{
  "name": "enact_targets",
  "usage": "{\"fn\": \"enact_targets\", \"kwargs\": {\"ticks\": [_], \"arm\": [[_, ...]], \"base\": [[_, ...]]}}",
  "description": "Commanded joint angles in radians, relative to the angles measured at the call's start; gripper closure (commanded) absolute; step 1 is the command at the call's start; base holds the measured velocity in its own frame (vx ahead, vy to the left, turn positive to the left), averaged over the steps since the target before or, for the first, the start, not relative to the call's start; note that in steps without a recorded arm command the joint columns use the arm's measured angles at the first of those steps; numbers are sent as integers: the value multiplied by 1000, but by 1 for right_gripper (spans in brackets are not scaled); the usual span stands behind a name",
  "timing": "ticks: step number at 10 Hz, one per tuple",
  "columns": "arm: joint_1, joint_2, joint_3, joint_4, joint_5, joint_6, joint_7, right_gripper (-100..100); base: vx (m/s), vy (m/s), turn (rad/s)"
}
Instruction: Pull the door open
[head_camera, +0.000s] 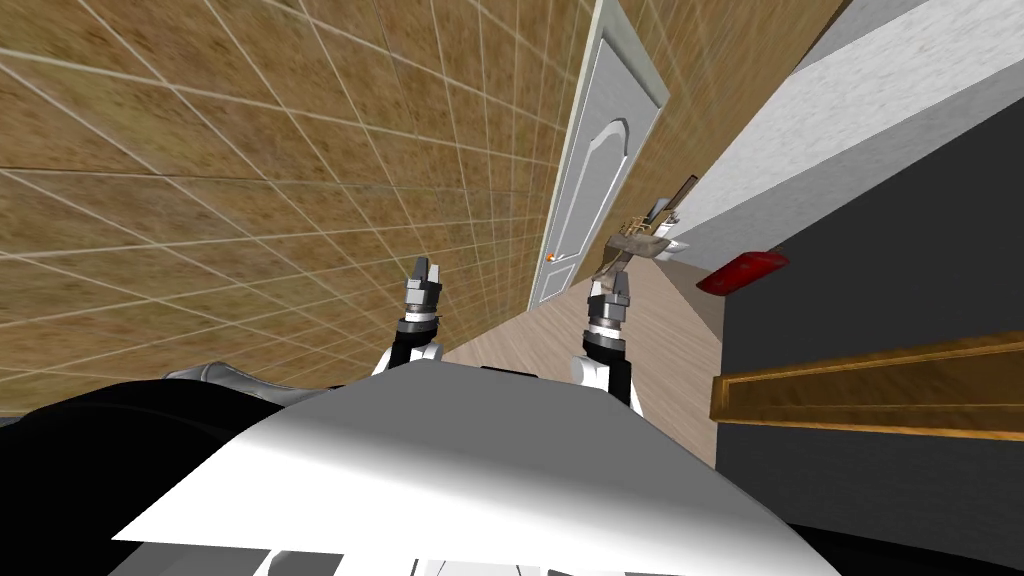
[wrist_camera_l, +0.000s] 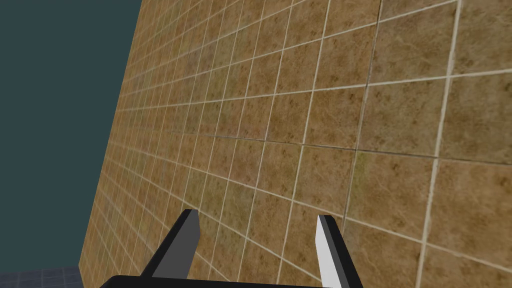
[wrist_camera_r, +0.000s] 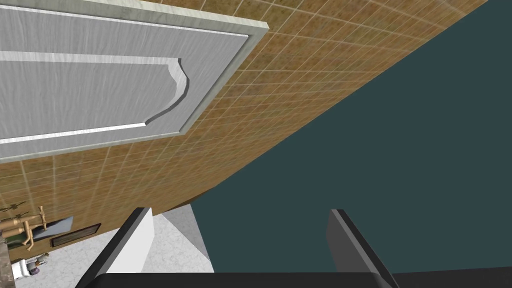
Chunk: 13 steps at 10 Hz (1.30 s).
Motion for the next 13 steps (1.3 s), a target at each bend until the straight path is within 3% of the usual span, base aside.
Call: {"fn": "enact_targets", "kwargs": {"ticks": [1,13], "arm": [[-10,-5,3,30,-5,-9,1,-100],[-129,-56,10,312,-64,-54,-3,-100]], "base": [[59,-66,91],[70,-106,127]]}}
